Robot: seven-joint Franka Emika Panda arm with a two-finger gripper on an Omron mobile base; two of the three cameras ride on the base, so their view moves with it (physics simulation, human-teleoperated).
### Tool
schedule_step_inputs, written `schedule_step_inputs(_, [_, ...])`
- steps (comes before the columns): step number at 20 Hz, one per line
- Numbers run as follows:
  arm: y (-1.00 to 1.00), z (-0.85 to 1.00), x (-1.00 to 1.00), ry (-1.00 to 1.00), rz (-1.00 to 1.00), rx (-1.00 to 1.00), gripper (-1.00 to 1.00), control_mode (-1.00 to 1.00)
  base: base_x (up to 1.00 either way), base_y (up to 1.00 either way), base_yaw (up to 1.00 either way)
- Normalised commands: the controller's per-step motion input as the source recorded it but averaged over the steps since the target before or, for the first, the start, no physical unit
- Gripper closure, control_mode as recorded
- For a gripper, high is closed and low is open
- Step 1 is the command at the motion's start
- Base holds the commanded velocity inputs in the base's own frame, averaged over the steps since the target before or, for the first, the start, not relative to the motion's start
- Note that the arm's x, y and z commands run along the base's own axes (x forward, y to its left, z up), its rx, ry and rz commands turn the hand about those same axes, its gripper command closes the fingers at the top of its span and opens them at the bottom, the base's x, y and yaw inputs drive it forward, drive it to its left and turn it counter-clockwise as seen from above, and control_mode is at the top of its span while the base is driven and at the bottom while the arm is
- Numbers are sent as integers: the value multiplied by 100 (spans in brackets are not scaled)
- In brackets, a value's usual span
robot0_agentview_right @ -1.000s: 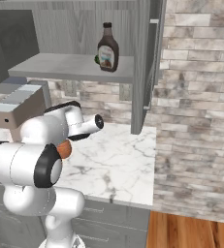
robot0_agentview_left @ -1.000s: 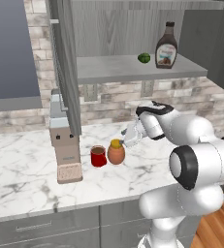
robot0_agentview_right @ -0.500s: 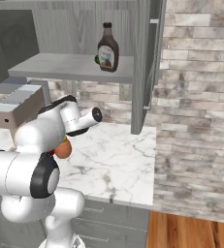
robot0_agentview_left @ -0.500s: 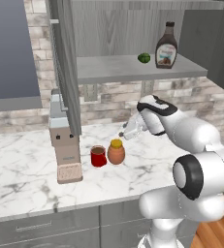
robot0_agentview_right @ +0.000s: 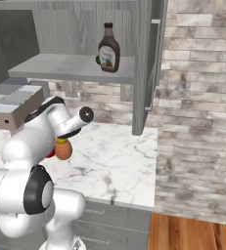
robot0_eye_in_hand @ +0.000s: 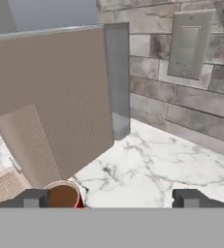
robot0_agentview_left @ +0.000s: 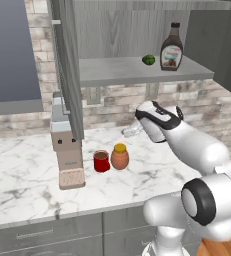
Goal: Pick the syrup bottle and honey bottle from the cabinet and place them next to the mug.
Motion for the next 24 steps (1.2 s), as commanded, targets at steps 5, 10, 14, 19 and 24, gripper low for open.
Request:
schedule_step_inputs(5, [-12,15,-2,6,-43,-1,-100,-100,0,0,0])
schedule_step_inputs(10, [-49,44,-5,19,-40,0,-100,-100,0,0,0])
schedule_step_inputs(14, [-55,68,-6,17,-29,0,-100,-100,0,0,0])
schedule_step_inputs(19, [-17,97,0,20,-12,0,-100,-100,0,0,0])
schedule_step_inputs(24, [-15,76,-9,19,0,0,-100,-100,0,0,0])
